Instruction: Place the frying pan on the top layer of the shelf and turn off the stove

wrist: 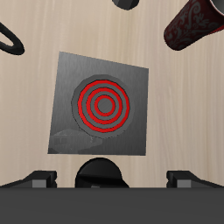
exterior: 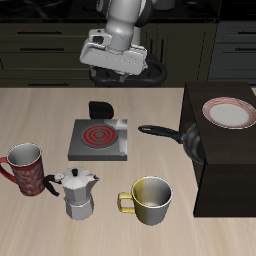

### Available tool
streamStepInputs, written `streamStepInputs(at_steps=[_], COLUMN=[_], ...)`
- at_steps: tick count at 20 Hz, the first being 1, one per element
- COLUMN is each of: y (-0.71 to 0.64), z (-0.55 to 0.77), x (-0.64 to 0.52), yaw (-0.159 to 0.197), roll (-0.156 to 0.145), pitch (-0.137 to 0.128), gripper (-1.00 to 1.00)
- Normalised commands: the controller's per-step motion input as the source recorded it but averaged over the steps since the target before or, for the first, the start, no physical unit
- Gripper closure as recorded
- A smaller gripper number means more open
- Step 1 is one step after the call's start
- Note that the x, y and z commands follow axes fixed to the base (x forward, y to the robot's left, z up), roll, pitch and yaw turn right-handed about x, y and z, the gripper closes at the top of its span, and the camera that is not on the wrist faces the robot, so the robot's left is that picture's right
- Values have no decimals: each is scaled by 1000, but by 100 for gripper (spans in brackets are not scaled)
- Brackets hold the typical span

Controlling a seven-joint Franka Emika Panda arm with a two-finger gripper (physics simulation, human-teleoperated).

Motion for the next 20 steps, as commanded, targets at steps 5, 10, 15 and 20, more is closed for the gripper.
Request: streamStepInputs(at_steps=[5,10,15,20], y=[-130,-40,-73,-41], z=[-143,-130,-187,-137], x=[-190,-132,-93,-124], yaw=[-56,3,85,101], roll=[44,58,7,-38], pitch=[62,29,47,29], gripper=[-100,-100,-100,-100])
